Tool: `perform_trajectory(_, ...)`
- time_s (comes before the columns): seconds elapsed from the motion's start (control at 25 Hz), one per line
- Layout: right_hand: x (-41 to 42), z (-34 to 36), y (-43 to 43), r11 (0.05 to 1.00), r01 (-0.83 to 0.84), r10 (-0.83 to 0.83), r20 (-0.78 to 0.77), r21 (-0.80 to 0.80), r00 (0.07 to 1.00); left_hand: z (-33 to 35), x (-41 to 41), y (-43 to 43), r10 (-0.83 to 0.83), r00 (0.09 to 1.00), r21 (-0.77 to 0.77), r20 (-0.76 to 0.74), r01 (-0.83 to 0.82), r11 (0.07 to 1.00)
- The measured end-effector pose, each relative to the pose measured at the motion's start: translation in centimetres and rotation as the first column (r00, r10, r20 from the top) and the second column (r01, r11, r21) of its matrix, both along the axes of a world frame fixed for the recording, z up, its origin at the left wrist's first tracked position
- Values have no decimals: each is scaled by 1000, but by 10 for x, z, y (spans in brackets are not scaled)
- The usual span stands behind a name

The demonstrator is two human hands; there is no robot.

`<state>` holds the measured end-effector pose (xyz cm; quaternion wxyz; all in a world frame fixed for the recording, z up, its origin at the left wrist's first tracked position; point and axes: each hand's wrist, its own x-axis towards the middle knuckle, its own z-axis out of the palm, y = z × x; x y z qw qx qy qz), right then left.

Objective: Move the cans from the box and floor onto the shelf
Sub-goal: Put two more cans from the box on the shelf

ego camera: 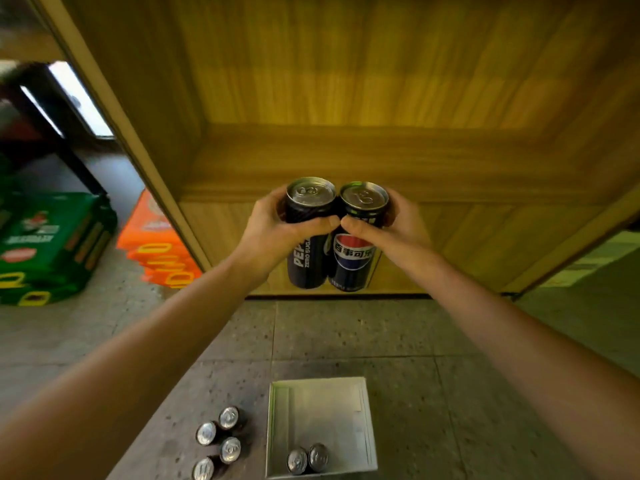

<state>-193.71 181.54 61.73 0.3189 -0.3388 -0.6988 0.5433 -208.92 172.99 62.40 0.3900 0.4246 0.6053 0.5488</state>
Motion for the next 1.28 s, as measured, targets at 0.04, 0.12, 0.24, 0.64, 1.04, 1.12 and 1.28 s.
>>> perform_trajectory(0.04, -2, 42, 4, 1000, 7, -7, -20, 9, 1000, 43, -2, 4, -8, 1000, 24, -10, 9, 1000)
perform_trajectory(0.12, -6, 120, 10, 999, 31, -30, -59, 23, 998, 124, -5, 12, -14, 999, 70, -34, 17, 997)
perform_trajectory(0.24, -9, 217, 16, 997, 74, -72, -112, 17, 991, 226, -11, 24, -22, 999, 93, -50, 26, 995)
perform_trajectory(0.64, -9, 357, 71, 991, 94, -84, -100, 98, 991, 360, -10, 90, -6, 1000, 109, -13, 8, 994)
perform_trajectory(1.04, -24, 372, 227, 993, 32, -22, -88, 117, 996, 371, -13, 236, 157, 987, 123, 41, -161, 979)
perform_trajectory(1.12, -27, 366, 249, 993, 11, 2, -112, 117, 994, 371, -12, 255, 198, 980, 141, 11, -197, 970)
perform_trajectory(1.28, -36, 359, 279, 993, 21, -7, -122, 112, 992, 373, -14, 286, 227, 973, 157, 42, -230, 960)
